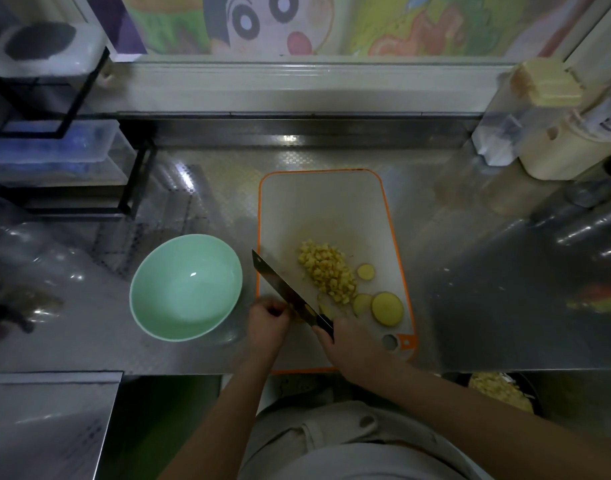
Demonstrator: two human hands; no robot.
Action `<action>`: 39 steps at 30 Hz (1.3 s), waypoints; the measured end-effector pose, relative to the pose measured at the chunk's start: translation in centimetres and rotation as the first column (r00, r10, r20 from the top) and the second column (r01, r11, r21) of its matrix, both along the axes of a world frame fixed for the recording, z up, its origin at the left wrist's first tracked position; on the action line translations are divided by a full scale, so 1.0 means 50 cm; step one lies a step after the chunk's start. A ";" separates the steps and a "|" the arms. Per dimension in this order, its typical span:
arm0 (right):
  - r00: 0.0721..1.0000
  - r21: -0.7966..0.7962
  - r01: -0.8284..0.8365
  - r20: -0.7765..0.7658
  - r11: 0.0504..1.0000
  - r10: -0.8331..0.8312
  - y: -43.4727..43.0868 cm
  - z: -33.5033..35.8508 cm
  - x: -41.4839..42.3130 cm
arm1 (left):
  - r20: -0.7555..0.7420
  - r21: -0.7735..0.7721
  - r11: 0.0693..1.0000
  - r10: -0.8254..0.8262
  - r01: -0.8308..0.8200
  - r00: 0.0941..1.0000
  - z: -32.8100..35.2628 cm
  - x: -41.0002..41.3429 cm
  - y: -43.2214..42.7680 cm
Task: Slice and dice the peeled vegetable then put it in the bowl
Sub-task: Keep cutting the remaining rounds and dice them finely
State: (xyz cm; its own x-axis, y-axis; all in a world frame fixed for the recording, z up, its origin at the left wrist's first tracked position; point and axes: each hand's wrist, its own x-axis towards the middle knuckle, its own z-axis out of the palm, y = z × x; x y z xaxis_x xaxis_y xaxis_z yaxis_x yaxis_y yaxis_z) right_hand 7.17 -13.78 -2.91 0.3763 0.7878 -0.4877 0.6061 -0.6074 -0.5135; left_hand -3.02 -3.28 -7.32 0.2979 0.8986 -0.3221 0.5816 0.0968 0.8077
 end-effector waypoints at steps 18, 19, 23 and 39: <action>1.000 0.085 0.007 0.004 0.996 -0.007 0.016 -0.022 -0.005 | -0.011 0.010 1.000 -0.020 0.020 1.000 0.027 0.002 -0.013; 0.999 0.077 0.027 -0.036 0.997 -0.025 0.019 -0.022 0.001 | -0.011 0.016 0.999 -0.030 0.030 0.999 0.024 0.002 -0.012; 0.991 0.069 0.044 -0.129 0.997 -0.035 0.026 -0.028 0.017 | -0.024 0.033 0.998 -0.062 0.062 0.998 0.019 0.000 -0.010; 0.958 0.174 0.218 -0.224 0.960 -0.177 0.000 -0.011 0.033 | -0.044 0.030 0.997 0.070 -0.069 0.997 0.010 0.008 -0.030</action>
